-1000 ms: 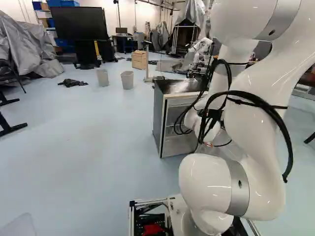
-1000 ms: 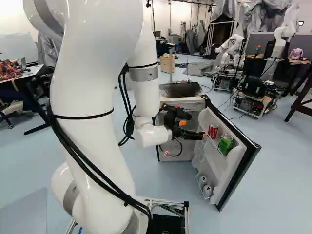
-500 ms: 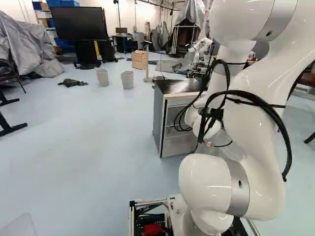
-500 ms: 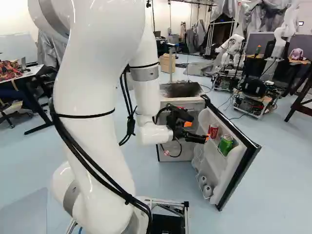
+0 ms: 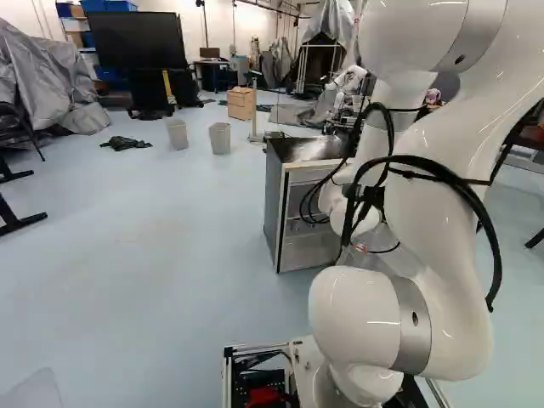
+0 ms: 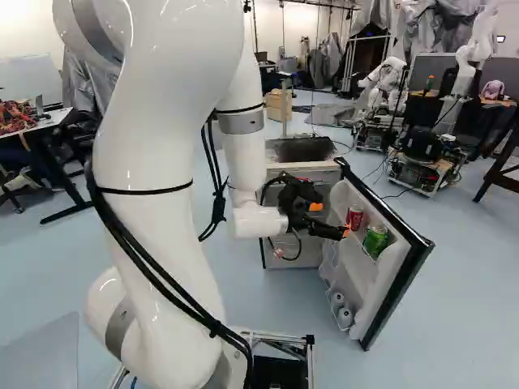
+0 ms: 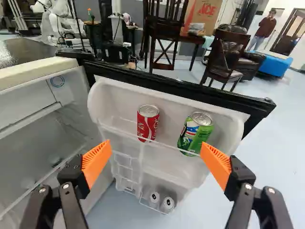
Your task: Grab a drink from the fridge
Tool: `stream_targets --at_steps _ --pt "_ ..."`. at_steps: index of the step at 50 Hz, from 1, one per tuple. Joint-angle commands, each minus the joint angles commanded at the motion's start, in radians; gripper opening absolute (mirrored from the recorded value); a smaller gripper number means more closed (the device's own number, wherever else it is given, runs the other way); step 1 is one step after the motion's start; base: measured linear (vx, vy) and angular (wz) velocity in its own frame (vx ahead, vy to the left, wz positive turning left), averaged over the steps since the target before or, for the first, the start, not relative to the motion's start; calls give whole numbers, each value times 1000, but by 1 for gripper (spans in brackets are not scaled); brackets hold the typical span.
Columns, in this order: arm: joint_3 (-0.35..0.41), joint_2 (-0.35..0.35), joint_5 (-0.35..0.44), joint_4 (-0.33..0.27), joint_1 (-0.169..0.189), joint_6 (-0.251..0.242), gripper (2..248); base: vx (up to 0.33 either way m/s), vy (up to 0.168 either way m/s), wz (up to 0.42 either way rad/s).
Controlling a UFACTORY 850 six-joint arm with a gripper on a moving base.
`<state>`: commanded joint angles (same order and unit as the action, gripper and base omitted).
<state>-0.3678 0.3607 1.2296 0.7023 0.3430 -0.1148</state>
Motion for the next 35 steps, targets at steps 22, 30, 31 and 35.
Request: stream_targets --at_steps 22,30,31,35 --pt "-37 27 0 68 -29 0 247 0 0 0" --pt "-55 39 0 93 -39 0 247 0 0 0" --pt "-57 40 0 96 -40 0 247 0 0 0" --pt "-67 47 0 109 -45 0 247 0 0 0"
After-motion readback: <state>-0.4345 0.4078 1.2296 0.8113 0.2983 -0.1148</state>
